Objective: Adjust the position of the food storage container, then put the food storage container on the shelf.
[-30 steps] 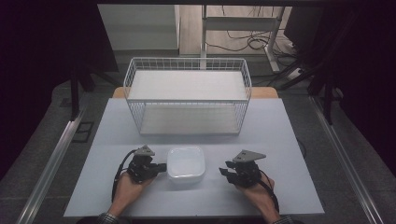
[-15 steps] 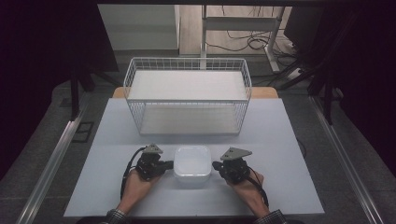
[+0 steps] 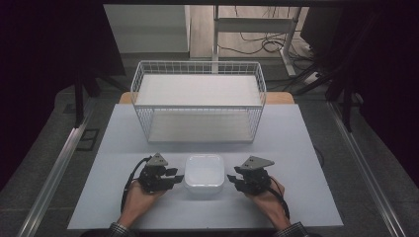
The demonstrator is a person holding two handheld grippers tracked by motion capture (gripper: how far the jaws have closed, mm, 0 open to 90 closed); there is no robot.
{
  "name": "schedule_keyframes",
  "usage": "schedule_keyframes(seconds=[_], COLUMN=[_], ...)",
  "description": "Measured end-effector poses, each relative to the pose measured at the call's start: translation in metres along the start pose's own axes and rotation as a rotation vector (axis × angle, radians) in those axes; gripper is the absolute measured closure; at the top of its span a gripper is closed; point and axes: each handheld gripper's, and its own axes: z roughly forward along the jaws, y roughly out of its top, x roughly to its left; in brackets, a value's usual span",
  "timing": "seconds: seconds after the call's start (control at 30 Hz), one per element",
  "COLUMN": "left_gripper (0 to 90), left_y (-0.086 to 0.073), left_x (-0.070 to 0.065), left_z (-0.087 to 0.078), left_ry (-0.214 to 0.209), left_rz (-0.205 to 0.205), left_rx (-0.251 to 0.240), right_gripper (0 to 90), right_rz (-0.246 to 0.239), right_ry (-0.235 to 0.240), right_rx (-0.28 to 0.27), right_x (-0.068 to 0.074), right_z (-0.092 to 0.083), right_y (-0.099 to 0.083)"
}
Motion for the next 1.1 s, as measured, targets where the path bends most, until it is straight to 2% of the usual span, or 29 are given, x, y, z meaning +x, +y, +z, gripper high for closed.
schedule_keyframes(seconds=[0.13, 0.2, 0.27, 0.37, 0.43, 0.6, 0.77, 0.97, 1.1], left_gripper=[41.8, 36.1, 27.0, 20.5, 17.3, 12.1, 8.3, 6.2, 6.1], left_y=[-0.005, -0.007, -0.008, -0.01, -0.011, -0.011, -0.013, -0.014, -0.01], left_x=[0.001, 0.002, 0.004, 0.006, 0.006, 0.006, 0.008, 0.011, 0.013], left_z=[-0.003, -0.005, -0.007, -0.01, -0.01, -0.008, -0.007, -0.008, -0.014], left_ry=[0.002, -0.014, -0.034, -0.065, -0.06, -0.063, -0.045, -0.006, -0.001], left_rz=[0.014, 0.01, -0.001, -0.014, -0.019, -0.022, -0.008, 0.013, 0.006], left_rx=[0.006, -0.004, -0.017, -0.04, -0.036, -0.033, -0.041, -0.069, -0.105], right_gripper=[43.6, 39.8, 31.9, 24.1, 20.4, 11.6, 7.2, 3.8, 3.0], right_rz=[0.014, 0.02, 0.017, 0.023, 0.039, 0.08, 0.079, 0.075, 0.079], right_ry=[0.007, 0.017, 0.023, 0.023, 0.024, 0.005, 0.002, -0.01, -0.012], right_rx=[-0.007, -0.009, -0.023, -0.03, -0.036, -0.038, -0.043, -0.053, -0.071], right_x=[-0.006, -0.007, -0.008, -0.009, -0.011, -0.015, -0.017, -0.017, -0.017], right_z=[-0.005, -0.005, -0.004, -0.005, -0.005, -0.005, -0.004, -0.006, -0.009], right_y=[-0.005, -0.006, -0.008, -0.009, -0.01, -0.012, -0.013, -0.011, -0.007])
